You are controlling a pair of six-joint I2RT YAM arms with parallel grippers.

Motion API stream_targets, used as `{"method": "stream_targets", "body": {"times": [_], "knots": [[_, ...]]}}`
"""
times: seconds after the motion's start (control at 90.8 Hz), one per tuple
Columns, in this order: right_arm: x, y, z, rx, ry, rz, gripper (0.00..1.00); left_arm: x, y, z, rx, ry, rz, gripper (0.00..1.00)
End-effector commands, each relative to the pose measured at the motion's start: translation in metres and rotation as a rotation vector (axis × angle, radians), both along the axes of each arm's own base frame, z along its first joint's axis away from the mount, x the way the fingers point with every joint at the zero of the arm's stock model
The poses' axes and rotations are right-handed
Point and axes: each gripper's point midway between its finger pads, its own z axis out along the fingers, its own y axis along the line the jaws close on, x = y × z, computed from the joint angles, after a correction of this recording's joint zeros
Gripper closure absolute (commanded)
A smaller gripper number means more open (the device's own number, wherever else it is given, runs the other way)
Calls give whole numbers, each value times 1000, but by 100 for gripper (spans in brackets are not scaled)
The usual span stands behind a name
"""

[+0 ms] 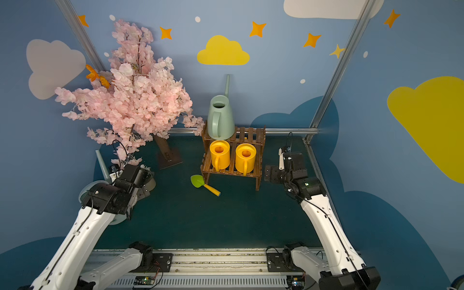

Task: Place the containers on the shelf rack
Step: 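Pick up a container from the corner of the board.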

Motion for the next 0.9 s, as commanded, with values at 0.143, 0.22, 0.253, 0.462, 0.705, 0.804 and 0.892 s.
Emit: {"method": "stream_targets", "body": {"times": [0.143, 0.22, 0.253, 0.462, 0.705, 0.804, 0.892], "knots": [[-2, 0, 4, -3, 1, 13, 2, -39, 35, -5, 40, 74, 165, 1], [-2, 0, 4, -7, 4, 16, 2, -43, 42, -7, 42, 69, 188, 0], [-2, 0, 4, -8, 5, 17, 2, -44, 45, -8, 44, 73, 185, 0], [-2, -2, 1, -22, 19, 18, 2, -37, 56, -31, -41, 46, 195, 0], [-6, -4, -1, -23, 28, 13, 2, -31, 71, -37, -34, 41, 209, 0], [-7, -4, -5, -19, 37, 7, 2, -31, 74, -38, -23, 48, 209, 0], [-8, -3, -8, -8, 45, 6, 2, -31, 78, -38, 0, 51, 218, 0]]}}
